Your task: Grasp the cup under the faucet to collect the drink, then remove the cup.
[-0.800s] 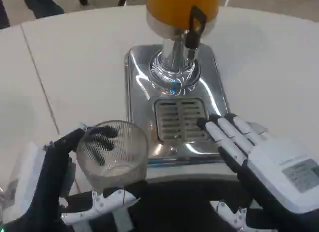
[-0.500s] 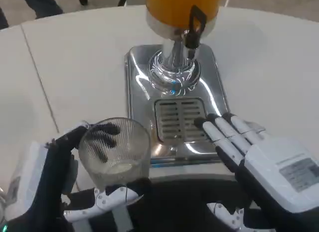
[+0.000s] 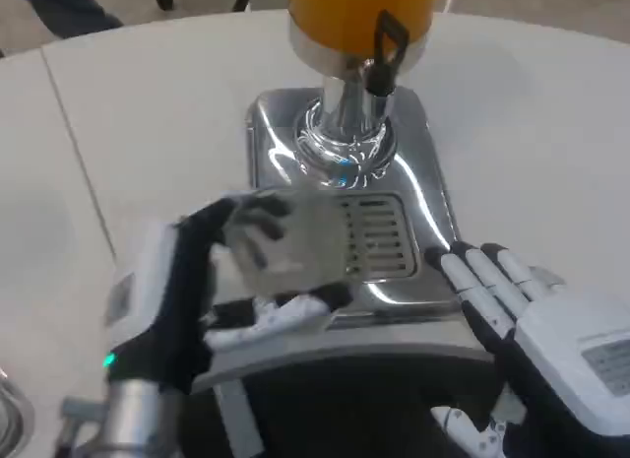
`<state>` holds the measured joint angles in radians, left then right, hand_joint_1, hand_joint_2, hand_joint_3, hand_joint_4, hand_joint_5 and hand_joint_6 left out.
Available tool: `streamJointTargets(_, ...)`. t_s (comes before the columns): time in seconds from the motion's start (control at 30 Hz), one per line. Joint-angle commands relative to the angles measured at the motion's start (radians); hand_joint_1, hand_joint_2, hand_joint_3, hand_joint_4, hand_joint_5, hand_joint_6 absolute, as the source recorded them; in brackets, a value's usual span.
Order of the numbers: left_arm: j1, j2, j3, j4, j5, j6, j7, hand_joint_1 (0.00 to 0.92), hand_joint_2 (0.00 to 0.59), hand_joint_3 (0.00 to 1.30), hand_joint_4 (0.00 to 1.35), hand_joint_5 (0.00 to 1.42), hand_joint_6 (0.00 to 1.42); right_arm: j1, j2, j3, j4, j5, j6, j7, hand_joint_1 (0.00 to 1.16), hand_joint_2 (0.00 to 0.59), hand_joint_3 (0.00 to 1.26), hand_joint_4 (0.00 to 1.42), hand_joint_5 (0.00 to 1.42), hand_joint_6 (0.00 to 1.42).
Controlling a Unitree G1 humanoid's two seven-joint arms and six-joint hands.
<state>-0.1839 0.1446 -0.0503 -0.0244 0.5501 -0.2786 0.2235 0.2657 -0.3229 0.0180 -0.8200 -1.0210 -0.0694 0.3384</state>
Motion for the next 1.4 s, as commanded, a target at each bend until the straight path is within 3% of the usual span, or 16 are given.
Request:
streamJointTargets(0.03,-0.098,-0.045,-0.05,0.128,0.006,-0.012,0.067,0.66,0.033,1.16,1.19,1.42,1.42,0.0,-0.001,-0.013,0.004,-0.005,0.009,0.004,0.26,0.468,0.01,0.0,0.0,0.1)
streamJointTargets(0.23,-0.241,-0.087,-0.085,0.321,0.023,-0.01,0.166,0.662,0.034,1.16,1.18,1.42,1.42,-0.018,-0.01,-0.015,0.013,0.001,0.024,0.033,0.25,0.469,0.01,0.0,0.0,0.1)
streamJointTargets(0.37,-0.341,-0.095,-0.096,0.465,0.014,-0.019,0.227,0.667,0.036,1.16,1.18,1.42,1.42,-0.036,0.009,-0.009,0.015,-0.023,0.045,0.033,0.25,0.47,0.02,0.0,0.0,0.1)
streamJointTargets(0.7,-0.514,-0.105,-0.108,0.734,-0.018,-0.047,0.297,0.672,0.034,1.16,1.16,1.42,1.42,-0.091,0.009,0.01,0.046,-0.034,0.063,0.05,0.26,0.477,0.02,0.0,0.0,0.1)
streamJointTargets(0.9,-0.551,-0.093,-0.144,0.797,0.003,-0.067,0.35,0.671,0.048,1.13,1.14,1.42,1.42,-0.109,0.013,0.037,0.038,-0.057,0.059,0.042,0.26,0.478,0.03,0.0,0.0,0.1)
streamJointTargets(1.0,-0.547,-0.09,-0.16,0.807,0.011,-0.061,0.368,0.665,0.059,1.05,1.15,1.41,1.42,-0.106,0.024,0.045,0.029,-0.078,0.065,0.04,0.26,0.478,0.03,0.0,0.0,0.11)
streamJointTargets(1.07,-0.547,-0.088,-0.162,0.819,0.0,-0.059,0.359,0.647,0.069,0.97,1.12,1.33,1.42,-0.105,0.032,0.048,0.023,-0.08,0.069,0.044,0.26,0.478,0.03,0.0,0.0,0.11)
streamJointTargets(1.23,-0.553,-0.074,-0.16,0.834,-0.034,-0.076,0.313,0.561,0.078,0.5,0.58,0.97,1.23,-0.104,0.038,0.05,0.021,-0.063,0.069,0.064,0.26,0.471,0.02,0.0,0.0,0.1)
streamJointTargets(1.4,-0.562,-0.062,-0.162,0.849,-0.061,-0.107,0.285,0.529,0.08,0.32,0.4,0.83,1.1,-0.107,0.034,0.04,0.027,-0.042,0.064,0.056,0.25,0.469,0.02,0.0,0.0,0.1)
